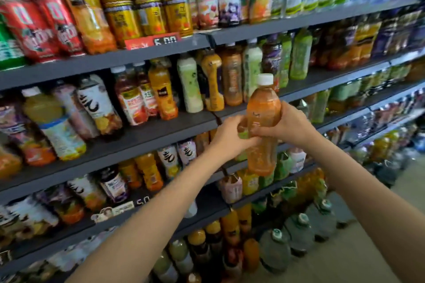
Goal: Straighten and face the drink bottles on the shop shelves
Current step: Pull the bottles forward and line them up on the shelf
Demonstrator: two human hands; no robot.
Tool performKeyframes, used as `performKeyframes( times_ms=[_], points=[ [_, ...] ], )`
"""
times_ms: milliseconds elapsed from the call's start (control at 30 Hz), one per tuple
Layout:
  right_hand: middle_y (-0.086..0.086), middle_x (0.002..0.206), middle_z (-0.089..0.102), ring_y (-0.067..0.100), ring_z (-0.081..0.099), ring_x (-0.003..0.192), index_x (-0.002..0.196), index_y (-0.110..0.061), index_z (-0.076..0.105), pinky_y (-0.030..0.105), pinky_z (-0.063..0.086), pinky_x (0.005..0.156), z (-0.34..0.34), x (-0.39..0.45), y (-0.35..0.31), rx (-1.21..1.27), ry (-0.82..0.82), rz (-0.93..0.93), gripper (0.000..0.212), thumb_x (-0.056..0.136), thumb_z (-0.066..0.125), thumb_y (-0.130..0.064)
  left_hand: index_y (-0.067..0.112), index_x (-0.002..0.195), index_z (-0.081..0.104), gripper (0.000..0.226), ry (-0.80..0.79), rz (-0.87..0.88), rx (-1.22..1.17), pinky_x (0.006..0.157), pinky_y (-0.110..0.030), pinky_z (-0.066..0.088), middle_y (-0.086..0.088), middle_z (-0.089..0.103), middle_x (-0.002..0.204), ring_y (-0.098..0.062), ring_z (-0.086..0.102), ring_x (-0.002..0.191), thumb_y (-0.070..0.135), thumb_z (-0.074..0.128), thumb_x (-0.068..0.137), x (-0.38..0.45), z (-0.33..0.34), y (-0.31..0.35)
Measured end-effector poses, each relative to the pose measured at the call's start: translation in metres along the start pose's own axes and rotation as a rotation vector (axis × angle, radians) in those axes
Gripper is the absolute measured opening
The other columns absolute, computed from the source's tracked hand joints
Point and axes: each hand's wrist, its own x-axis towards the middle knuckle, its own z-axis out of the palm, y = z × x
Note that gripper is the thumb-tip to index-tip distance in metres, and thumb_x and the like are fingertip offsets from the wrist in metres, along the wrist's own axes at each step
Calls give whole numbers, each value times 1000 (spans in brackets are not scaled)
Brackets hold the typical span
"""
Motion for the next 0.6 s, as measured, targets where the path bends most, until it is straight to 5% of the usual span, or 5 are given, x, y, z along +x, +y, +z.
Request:
performKeyframes(
  times_ms=[100, 367, 600],
  points=[
    [2, 107, 58, 19, 55, 98, 115, -12, 46, 36, 48, 81, -19, 15, 38, 103, 65, 13, 74, 62, 82, -48, 15, 121, 54, 41, 39, -44, -22, 87, -28, 47, -1, 52, 124, -15, 55, 110, 30, 67, 85, 36, 27, -2],
    [1, 97, 56, 19, 56, 92, 107, -10, 45, 37, 50, 74, -87, 109, 133, 90, 146, 64, 67, 63, 81, -47, 14, 118, 53, 28, 227, -13, -73, 72, -21, 44, 3, 54, 116, -5, 54, 92, 19, 59, 91, 175, 87, 17],
    [0, 99, 53, 16, 51, 91, 112, -8, 44, 31, 45, 74, -152, 205, 193, 66, 215, 46, 69, 64, 83, -39, 4, 113, 56, 28, 294, 39, -61, 81, -33, 48, -8, 58, 108, -19, 58, 87, 11, 63, 86, 283, 125, 52]
  ],
)
